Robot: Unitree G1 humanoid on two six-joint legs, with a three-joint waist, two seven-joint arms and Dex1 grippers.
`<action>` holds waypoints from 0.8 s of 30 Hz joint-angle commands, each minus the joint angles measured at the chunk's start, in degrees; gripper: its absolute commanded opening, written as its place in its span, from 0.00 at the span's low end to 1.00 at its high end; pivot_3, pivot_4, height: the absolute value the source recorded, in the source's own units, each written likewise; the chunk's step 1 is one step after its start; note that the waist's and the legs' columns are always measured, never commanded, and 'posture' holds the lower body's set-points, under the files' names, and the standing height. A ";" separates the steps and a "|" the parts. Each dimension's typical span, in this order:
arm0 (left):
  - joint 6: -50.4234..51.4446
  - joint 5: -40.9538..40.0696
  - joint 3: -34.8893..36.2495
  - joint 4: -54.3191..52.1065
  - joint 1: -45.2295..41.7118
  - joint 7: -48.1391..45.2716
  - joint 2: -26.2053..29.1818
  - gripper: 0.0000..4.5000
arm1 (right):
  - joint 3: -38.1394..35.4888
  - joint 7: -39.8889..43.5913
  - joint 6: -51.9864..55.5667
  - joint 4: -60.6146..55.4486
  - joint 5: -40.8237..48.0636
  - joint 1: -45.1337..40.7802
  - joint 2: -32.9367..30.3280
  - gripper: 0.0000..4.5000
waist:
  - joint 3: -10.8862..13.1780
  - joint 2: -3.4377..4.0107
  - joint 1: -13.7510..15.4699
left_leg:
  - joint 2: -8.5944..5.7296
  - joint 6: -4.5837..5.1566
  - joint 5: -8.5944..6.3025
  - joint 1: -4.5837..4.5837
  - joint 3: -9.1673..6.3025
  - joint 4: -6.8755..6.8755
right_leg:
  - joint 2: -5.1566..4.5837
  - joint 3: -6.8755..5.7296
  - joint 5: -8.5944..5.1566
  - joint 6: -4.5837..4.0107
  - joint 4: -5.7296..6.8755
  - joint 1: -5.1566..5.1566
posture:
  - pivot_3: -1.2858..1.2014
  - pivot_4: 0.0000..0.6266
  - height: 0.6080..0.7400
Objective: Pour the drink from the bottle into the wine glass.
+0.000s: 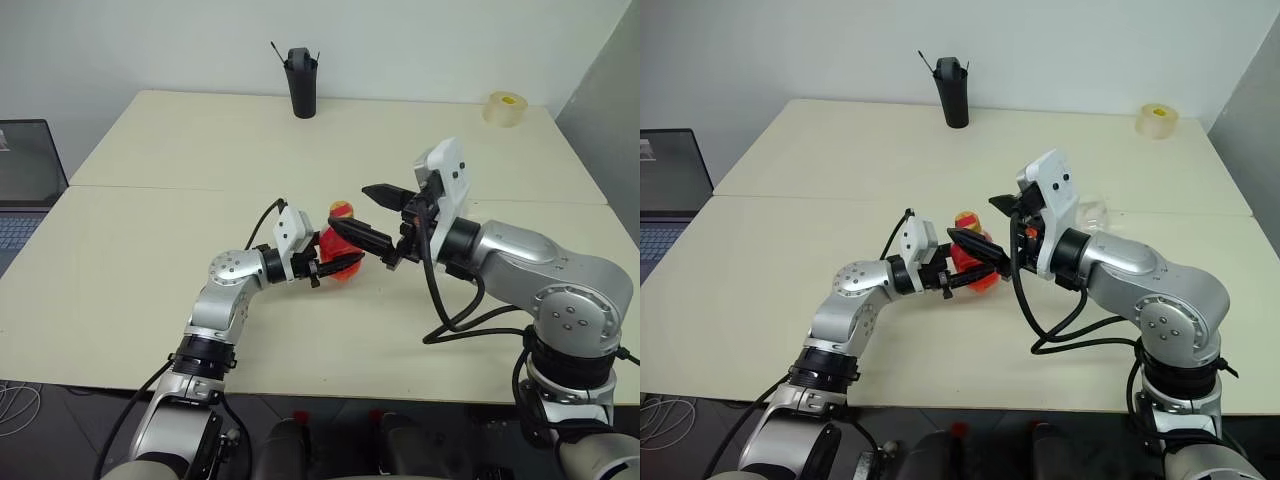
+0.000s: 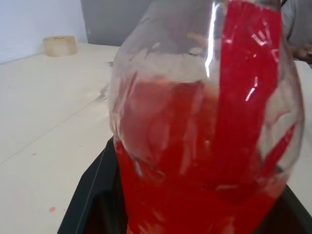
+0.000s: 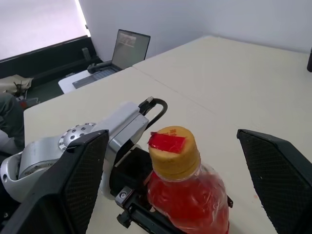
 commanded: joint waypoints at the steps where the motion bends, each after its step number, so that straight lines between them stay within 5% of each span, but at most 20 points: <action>1: -1.18 -1.52 0.28 -2.88 -0.54 -0.27 -0.51 0.46 | 0.27 -0.45 -1.26 -0.64 -0.48 -0.43 0.24 1.00 | 0.00 0.00 0.00 | 0.00 0.00 0.00 0.00 0.00 0.00 | 0.00 0.00 0.00 0.00 0.00 0.00 | 0.52 0.24 1.00; 12: 0.07 -1.91 0.28 -4.59 0.55 -0.66 -0.01 0.46 | 4.16 -0.17 -3.55 1.72 -4.92 -0.82 0.72 1.00 | 0.00 0.00 -0.02 | 0.00 0.00 0.00 0.00 -0.01 0.00 | 0.00 -0.01 0.00 0.00 0.00 0.00 | 0.52 0.24 1.00; 18: 0.22 -1.73 0.31 -4.59 0.74 -0.17 0.07 0.46 | 4.32 0.16 -4.42 1.91 -5.83 -1.27 1.54 0.70 | 0.00 0.00 -0.02 | 0.00 0.00 0.00 0.00 -0.01 0.00 | 0.00 -0.01 0.00 0.00 0.00 0.00 | 0.52 0.24 1.00; 24: 0.60 -1.72 0.23 -4.76 0.76 0.10 0.14 0.46 | 4.80 1.19 -4.60 1.63 -6.31 -1.52 1.24 0.69 | 0.00 0.00 -0.01 | 0.00 0.01 0.00 0.00 -0.02 0.00 | 0.00 -0.02 0.00 0.00 -0.01 0.00 | 0.52 0.24 1.00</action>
